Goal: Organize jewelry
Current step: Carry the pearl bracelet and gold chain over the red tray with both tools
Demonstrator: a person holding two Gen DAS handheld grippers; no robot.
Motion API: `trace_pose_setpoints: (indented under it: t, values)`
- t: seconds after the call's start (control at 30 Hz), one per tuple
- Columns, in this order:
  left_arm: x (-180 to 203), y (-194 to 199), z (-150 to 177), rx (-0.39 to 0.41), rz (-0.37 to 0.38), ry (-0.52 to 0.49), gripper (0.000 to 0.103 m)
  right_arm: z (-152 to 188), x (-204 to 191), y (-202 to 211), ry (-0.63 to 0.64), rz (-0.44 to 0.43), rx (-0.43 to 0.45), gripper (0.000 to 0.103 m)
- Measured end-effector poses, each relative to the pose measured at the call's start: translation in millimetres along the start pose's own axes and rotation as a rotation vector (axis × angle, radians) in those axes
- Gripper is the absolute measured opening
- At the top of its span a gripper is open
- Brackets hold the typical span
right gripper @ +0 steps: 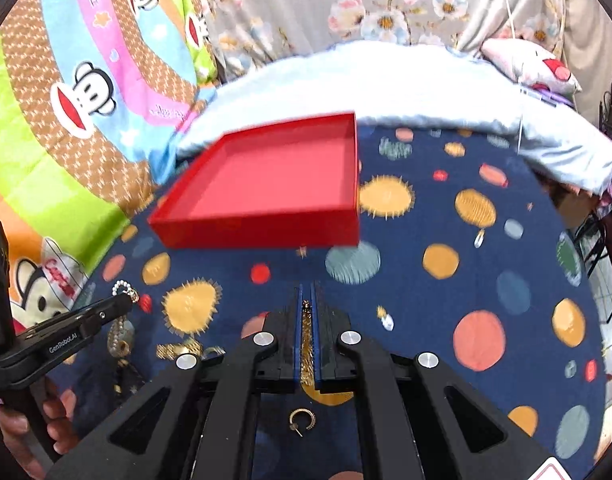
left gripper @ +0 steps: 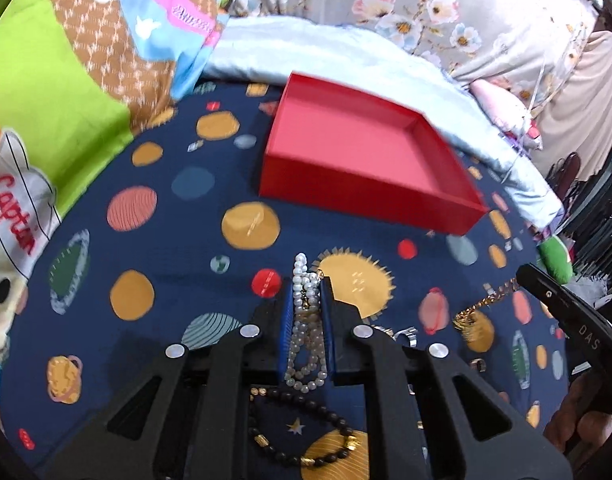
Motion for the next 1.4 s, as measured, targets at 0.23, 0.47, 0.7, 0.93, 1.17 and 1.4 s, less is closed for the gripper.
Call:
trace_pose_setpoints:
  t: [0.23,0.47,0.7,0.93,1.17,1.4]
  values:
    - [22.6,33.2,-17.6,0.068,0.029,-0.036,0.012,-28.0,3.9,46.2,-0.026,-0.037,0.102,0.003]
    - [39.2,57.1,-29.6,0.098,0.052,-0.067,0.012,-52.1,7.5,93.2,-0.036,-0.074,0.187,0.003]
    - [60.1,72.0,-60.2,0.141,0.067,-0.139,0.012,-74.3,6.6,102.1,-0.033,-0.113,0.203,0.003]
    - [68.3,45.9,-119.2,0.155,0.067,-0.203,0.012,-121.4,2.4,61.6,-0.034,-0.150,0.200,0.003]
    - [63.7,-17.8,-181.3,0.161,0.048,-0.248,0.013,-176.0,-3.4,-29.6,-0.073,-0.184,0.133,0.003]
    - [40.6,-93.9,-221.3,0.099,0.071,-0.204,0.012,-199.4,-11.5,-110.1,-0.091,-0.174,0.047,0.003]
Point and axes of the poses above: each gripper's, at about its wrist camera, not at the fingertips, and y roughly against the way its jaws point, x to its right, z to its underside, the point moved 5 cm from there along -y, roughly the way its jaws point, and after that the axes turned 13 degrees about z, right-handed, at the moved point
